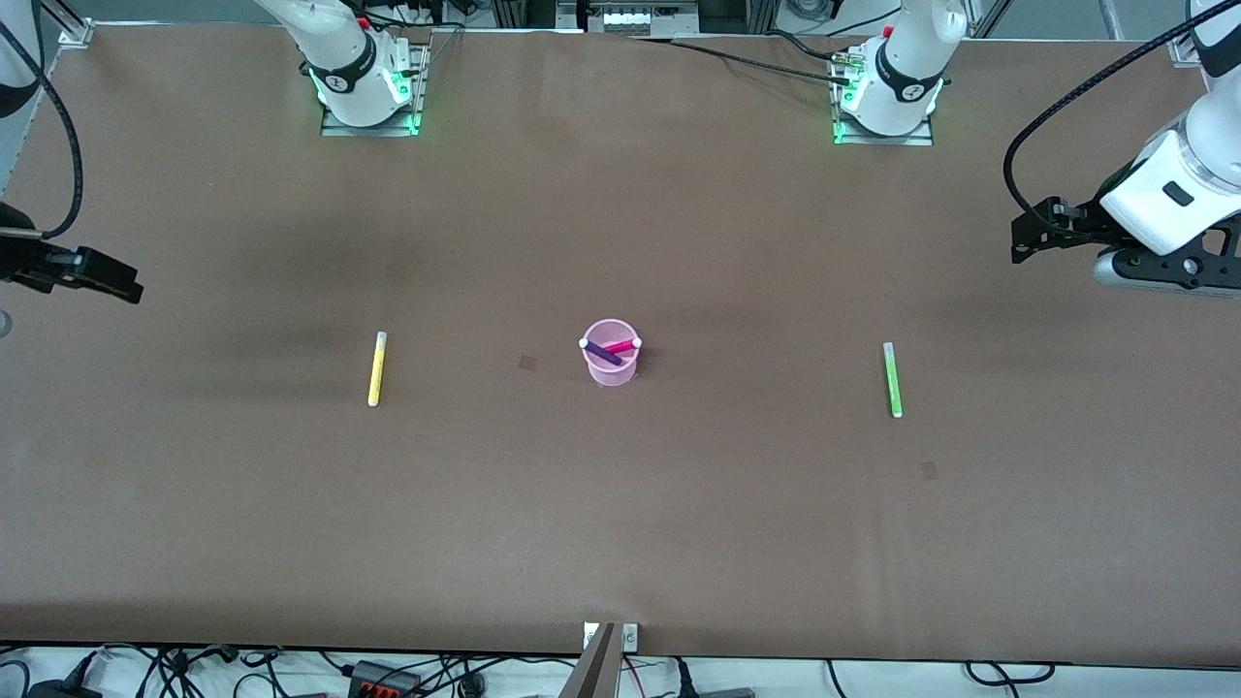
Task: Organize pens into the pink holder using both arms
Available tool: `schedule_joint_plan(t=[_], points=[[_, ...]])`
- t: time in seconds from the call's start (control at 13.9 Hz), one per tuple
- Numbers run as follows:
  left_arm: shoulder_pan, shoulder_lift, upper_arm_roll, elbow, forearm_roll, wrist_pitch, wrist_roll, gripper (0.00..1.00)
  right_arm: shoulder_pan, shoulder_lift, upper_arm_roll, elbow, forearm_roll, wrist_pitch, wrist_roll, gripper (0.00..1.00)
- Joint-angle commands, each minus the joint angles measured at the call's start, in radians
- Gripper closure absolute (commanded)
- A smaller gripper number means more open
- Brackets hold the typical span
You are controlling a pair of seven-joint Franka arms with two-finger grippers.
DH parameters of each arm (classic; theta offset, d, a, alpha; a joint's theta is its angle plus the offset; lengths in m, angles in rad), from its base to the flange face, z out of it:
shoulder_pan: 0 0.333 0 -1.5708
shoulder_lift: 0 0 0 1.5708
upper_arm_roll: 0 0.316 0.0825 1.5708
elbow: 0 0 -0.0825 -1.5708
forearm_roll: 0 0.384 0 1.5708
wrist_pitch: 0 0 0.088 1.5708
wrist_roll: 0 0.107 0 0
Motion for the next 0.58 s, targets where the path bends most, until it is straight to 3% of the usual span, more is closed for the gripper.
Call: schedule_joint_plan(t=[0.0,0.22,0.5], points=[[0.001,0.000,-0.005,0.018,0.015,-0.018,-0.010,0.00,0.003,-0.094,0.001,-0.141,0.005,0.048,-0.020,0.00],[0.002,0.000,-0.005,0.017,0.015,-0.020,-0.009,0.00,0.003,-0.161,0.001,-0.248,0.004,0.115,-0.052,0.00],[0.001,0.001,-0.005,0.018,0.018,-0.020,-0.009,0.00,0.005,-0.158,0.001,-0.235,0.004,0.105,-0.063,0.00]])
